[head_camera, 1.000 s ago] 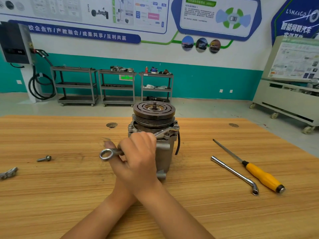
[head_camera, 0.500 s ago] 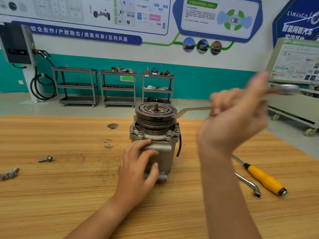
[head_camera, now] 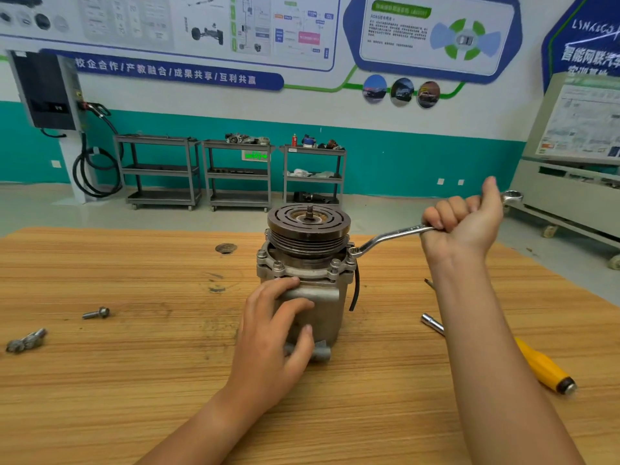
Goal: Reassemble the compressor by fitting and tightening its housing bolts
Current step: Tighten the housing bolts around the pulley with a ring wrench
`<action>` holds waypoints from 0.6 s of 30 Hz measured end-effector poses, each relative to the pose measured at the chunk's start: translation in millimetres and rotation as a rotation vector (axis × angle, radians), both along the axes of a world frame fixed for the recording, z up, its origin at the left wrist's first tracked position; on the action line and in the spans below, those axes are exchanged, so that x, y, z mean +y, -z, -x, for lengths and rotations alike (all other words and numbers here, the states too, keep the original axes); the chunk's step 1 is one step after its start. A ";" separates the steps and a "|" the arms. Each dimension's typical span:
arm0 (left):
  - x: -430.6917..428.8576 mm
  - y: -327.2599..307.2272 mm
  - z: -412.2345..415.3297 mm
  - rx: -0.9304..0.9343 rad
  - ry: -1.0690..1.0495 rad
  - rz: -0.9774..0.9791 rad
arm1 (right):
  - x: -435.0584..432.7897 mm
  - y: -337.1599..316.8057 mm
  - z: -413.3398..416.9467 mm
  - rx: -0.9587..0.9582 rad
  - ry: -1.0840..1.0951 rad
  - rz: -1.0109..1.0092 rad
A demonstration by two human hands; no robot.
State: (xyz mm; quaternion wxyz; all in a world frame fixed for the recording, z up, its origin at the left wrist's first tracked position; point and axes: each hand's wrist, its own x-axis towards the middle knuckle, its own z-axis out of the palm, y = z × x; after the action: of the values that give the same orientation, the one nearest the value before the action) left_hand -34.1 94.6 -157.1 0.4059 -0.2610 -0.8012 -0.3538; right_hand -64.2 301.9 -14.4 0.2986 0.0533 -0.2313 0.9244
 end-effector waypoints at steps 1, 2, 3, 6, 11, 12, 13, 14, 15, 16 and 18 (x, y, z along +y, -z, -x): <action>-0.1 0.1 -0.1 0.002 0.001 0.002 | 2.9 0.6 3.4 0.007 -0.031 -0.005; -0.3 0.0 0.0 0.003 0.001 0.006 | 6.1 1.0 6.7 0.010 -0.065 -0.010; -0.5 0.0 0.0 0.005 0.000 0.009 | 9.6 1.1 9.8 0.012 -0.103 -0.015; -0.6 -0.3 -0.1 0.001 -0.003 0.007 | 15.5 3.2 19.3 -0.016 -0.217 -0.053; -0.8 0.2 -0.1 0.005 0.004 0.007 | 8.0 27.5 31.4 -0.147 -0.167 -0.225; -1.0 0.1 0.1 0.005 0.008 0.005 | 11.0 30.3 31.7 -0.133 -0.172 -0.182; -1.1 0.0 0.4 0.007 0.010 0.003 | 15.7 30.2 30.5 -0.115 -0.181 -0.133; -1.1 0.1 0.8 0.010 0.009 0.003 | 21.5 28.1 28.3 -0.094 -0.188 -0.092; -1.0 0.3 1.0 0.010 0.007 0.004 | 27.3 25.0 25.5 -0.070 -0.193 -0.058; -0.8 0.7 1.1 0.010 0.005 0.004 | 32.0 21.3 22.7 -0.041 -0.201 -0.028; -0.6 1.0 1.0 0.013 0.007 0.002 | 35.4 13.7 19.9 0.015 -0.225 0.018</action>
State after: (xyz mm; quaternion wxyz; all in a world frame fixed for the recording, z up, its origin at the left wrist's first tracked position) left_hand -35.1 94.1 -158.1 0.4094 -0.2668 -0.7980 -0.3526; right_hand -84.0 337.4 -28.1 0.1951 0.0833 -0.2135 0.9536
